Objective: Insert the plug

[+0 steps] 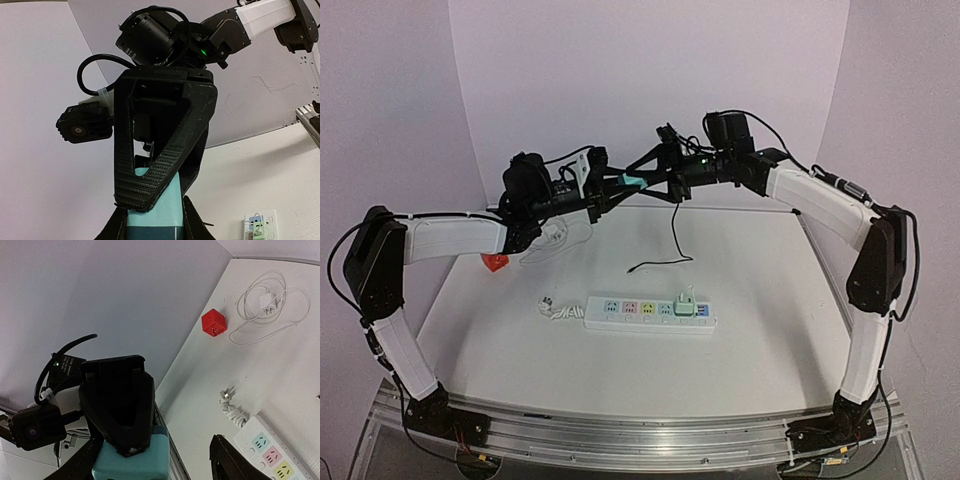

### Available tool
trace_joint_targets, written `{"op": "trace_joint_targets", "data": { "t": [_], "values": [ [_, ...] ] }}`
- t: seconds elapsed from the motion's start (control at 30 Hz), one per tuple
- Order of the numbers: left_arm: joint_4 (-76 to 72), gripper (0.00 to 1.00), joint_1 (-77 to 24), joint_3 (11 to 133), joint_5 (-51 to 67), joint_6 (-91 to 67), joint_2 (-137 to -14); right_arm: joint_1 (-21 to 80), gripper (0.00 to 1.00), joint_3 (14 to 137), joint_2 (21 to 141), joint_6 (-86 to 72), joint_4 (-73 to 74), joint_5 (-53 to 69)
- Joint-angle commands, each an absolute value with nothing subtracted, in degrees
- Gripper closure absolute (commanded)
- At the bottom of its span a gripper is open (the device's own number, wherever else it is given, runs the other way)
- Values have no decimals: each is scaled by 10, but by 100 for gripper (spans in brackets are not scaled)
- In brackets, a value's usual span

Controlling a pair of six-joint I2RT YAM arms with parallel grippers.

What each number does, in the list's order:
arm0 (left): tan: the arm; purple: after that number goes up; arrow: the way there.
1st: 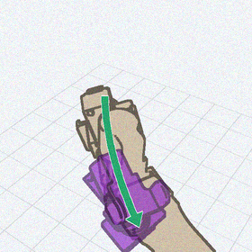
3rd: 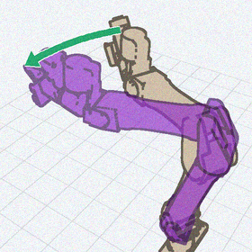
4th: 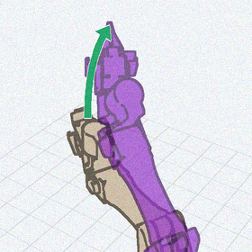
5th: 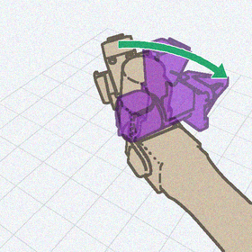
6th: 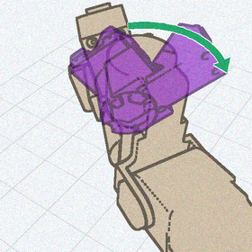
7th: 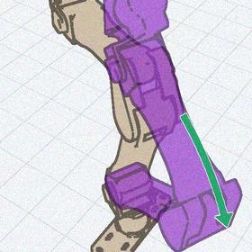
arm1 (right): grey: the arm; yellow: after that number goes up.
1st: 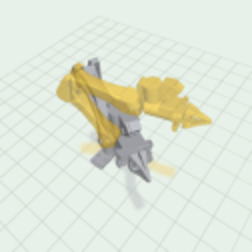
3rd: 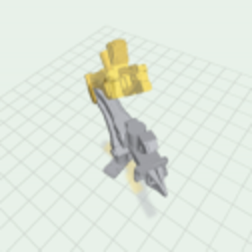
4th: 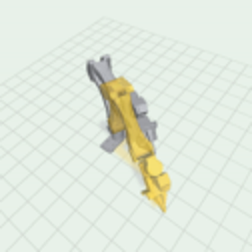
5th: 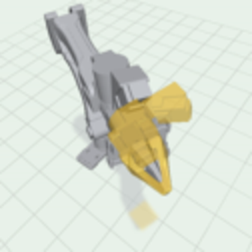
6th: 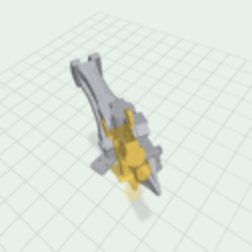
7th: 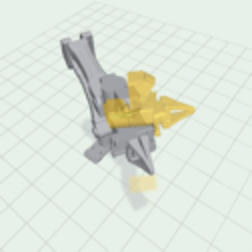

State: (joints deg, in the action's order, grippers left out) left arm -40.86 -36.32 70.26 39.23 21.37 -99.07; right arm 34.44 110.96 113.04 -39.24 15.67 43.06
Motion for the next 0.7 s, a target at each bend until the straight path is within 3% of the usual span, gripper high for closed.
{"op": "trace_joint_targets", "data": {
  "t": [0.0,0.43,0.53,0.6,0.67],
  "values": [
    [-414,100,-362,730,410,227,-969,344,32,1115,1092,-360,190,454],
    [-405,100,-362,737,408,236,-971,351,48,1131,1110,-368,201,484],
    [-405,100,-362,736,406,240,-971,354,60,1134,1114,-368,203,494],
    [-408,100,-362,734,402,241,-971,355,72,1137,1116,-368,203,503],
    [-409,100,-362,734,398,244,-971,356,90,1139,1116,-368,204,507]
  ]
}}
